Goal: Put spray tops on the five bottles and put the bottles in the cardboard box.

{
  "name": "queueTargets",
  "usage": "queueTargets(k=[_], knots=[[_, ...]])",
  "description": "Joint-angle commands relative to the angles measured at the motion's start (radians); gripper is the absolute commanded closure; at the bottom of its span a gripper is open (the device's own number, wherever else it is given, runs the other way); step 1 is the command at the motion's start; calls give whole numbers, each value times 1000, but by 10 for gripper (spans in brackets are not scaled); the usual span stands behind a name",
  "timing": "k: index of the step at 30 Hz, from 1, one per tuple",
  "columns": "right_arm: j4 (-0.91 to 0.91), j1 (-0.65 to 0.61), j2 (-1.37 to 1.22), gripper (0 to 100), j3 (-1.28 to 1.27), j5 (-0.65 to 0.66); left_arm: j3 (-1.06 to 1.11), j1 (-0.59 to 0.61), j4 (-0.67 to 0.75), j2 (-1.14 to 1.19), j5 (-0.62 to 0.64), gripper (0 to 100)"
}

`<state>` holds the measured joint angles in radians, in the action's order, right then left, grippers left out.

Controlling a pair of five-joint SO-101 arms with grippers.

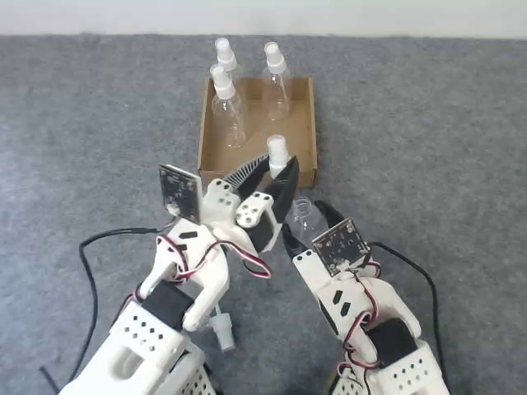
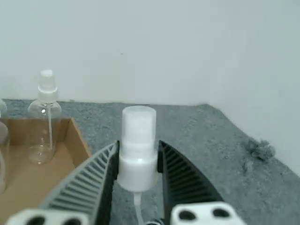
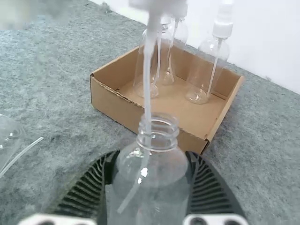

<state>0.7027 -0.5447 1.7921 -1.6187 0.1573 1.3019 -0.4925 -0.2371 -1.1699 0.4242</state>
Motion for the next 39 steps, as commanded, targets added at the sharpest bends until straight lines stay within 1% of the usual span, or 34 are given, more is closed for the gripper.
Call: queueTargets(k=[1,4,12,17,21,23,26,30,32,36,39], knots=[[-19,16,24,986,14,15,5,-44,2,-17,-28,988],[-18,18,24,986,14,15,13,-63,3,-17,-64,988],[-21,18,24,986,14,15,33,-66,2,-15,-72,982],[-25,18,24,986,14,15,59,-66,-2,-15,-72,890],[-27,18,24,986,15,15,67,-66,-3,-15,-75,881],[-27,18,24,986,15,15,70,-68,-6,-15,-117,880],[-27,18,24,986,15,15,65,-69,-48,-18,-180,879],[-27,18,24,986,15,15,62,-69,-61,-23,-198,879],[-27,21,24,986,23,15,62,-69,-66,-23,-198,863],[-27,77,24,986,35,14,31,-69,-163,-23,-198,809],[-27,85,24,986,32,14,-22,-69,-262,-23,-196,790]])
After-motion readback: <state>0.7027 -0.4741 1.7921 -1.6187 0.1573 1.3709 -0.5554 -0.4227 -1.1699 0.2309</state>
